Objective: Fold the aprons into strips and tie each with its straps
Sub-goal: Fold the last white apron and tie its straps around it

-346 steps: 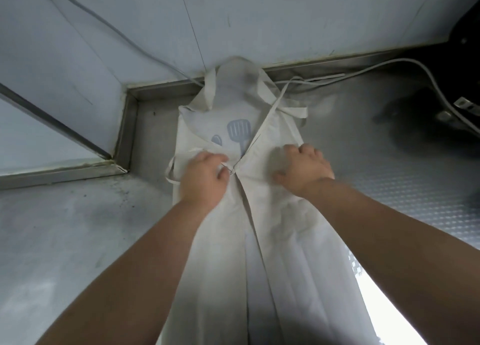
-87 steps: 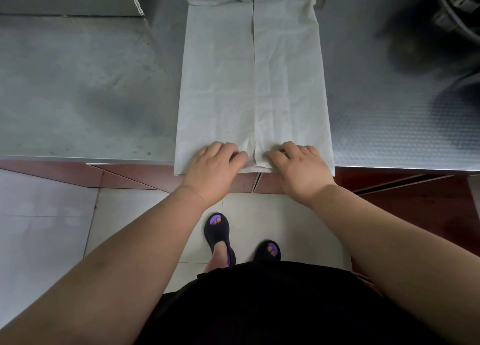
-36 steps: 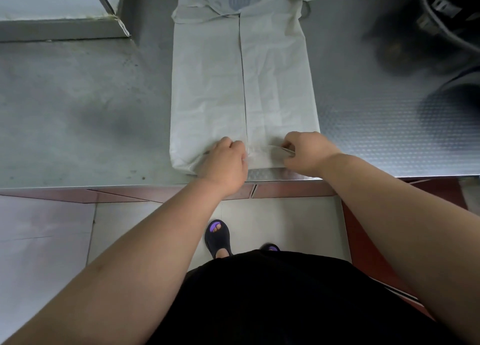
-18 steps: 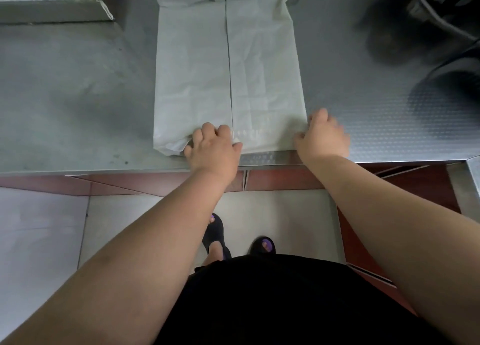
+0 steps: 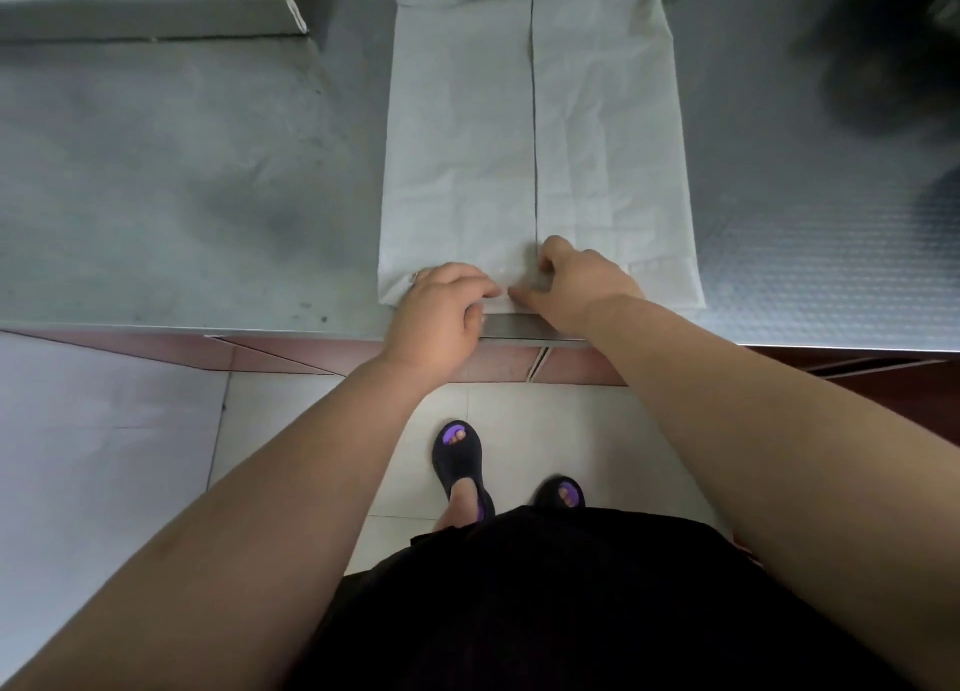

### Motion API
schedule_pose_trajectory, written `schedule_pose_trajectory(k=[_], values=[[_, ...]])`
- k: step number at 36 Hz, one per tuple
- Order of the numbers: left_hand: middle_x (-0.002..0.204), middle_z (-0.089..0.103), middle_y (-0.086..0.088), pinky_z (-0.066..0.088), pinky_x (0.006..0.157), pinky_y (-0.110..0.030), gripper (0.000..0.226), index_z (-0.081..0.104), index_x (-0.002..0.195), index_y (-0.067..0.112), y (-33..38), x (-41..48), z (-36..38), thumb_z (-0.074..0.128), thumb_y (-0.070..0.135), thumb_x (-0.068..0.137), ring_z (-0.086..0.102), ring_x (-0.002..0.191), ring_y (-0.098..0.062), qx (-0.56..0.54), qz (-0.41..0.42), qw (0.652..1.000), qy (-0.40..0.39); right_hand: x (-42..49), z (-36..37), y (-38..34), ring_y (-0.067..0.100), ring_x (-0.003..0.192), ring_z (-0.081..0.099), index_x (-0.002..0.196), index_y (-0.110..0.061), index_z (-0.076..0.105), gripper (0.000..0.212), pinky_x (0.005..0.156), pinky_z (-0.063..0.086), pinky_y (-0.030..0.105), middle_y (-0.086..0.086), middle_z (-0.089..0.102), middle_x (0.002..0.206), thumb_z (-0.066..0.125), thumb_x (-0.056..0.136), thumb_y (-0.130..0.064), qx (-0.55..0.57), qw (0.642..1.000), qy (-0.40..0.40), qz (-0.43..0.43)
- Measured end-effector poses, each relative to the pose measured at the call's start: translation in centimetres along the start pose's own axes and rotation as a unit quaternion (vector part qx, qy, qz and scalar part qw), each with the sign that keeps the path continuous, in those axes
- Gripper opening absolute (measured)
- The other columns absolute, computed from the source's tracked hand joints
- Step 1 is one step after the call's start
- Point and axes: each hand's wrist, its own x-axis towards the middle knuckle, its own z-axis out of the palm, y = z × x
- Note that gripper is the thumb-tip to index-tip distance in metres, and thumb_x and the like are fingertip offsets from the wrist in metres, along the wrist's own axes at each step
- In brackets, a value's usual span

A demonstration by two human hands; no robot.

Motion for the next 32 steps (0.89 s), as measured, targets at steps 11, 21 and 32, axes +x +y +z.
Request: schedule_pose_trajectory(k=[11,21,32], values=[[0.122,0.054,-0.005,0.04,0.096,-0.032,0.053,0.051,0.13,0.019,-4.8,-0.3,-3.6,0.069,0.032,0.082,0.051,0.112,-0.023,-0.087,-0.214,0.97,0.069,-0.1,-0.1,-0.8,0.031,0.098,0.054,0.11,-0.022,0.041,0.039,0.081,0.044,0.036,0.007,0.051,0.104,0.053,0.088,-0.052,-0.016,0.999,-0.01,0.037],[0.105,0.046,-0.004,0.042,0.086,-0.027,0.024,0.063,0.081,0.013,-5.3,-0.6,-3.6,0.069,0.037,0.081,0.053,0.099,-0.024,-0.132,-0.227,0.962,0.073,-0.2,-0.5,-1.3,0.031,0.101,0.053,0.111,-0.023,0.04,0.04,0.085,0.045,0.039,0.008,0.052,0.107,0.053,0.088,-0.053,-0.012,0.998,-0.023,0.052],[0.093,0.058,-0.025,0.032,0.064,-0.03,0.056,0.037,0.047,0.017,-5.9,0.5,-3.2,0.053,0.051,0.088,0.054,0.096,-0.04,-0.006,-0.335,0.941,0.045,-0.3,-0.5,-1.3,0.031,0.1,0.054,0.103,-0.024,0.037,0.036,0.086,0.046,0.04,0.008,0.052,0.106,0.054,0.088,-0.052,-0.004,0.999,-0.021,0.046]])
